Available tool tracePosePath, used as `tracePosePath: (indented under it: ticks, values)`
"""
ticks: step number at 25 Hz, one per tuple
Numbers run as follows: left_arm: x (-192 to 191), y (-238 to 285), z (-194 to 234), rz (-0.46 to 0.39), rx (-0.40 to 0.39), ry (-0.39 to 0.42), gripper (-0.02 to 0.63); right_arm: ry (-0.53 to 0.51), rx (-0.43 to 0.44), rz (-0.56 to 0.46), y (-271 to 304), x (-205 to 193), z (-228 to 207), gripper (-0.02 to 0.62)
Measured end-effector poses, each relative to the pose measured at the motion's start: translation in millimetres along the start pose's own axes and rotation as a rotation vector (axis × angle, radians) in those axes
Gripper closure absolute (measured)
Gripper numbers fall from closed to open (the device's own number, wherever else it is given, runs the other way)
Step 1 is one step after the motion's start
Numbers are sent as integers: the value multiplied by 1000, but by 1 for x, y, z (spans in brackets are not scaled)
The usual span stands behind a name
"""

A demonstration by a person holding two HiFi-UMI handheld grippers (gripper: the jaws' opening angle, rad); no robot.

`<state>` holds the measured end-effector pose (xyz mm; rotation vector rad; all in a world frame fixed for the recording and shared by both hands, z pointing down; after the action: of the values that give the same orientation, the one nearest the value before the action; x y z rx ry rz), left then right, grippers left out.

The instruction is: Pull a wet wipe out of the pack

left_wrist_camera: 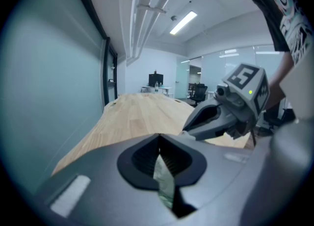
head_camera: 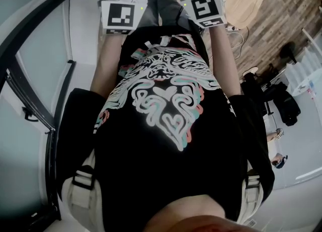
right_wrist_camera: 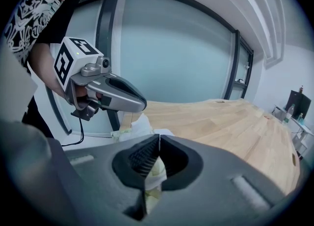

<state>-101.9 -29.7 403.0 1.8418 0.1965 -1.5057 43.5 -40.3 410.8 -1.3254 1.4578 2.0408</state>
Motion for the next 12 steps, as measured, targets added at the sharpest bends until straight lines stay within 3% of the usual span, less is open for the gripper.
tracePosePath:
  ticks: [12]
  values:
    - [2,-3,-1,-3,-2,-3,617,-9,2,7,-5,3,2,592]
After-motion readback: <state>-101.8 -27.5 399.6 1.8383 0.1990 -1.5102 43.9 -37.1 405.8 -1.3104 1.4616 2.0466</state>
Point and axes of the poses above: the fingertips, and each gripper's own axes: y forward along the fingers, z to its left, x out of its top, the point moved 8 cm from there along -y, backward along the fingers, and after that the axes turned 4 degrees about x, right-handed, at the moved point
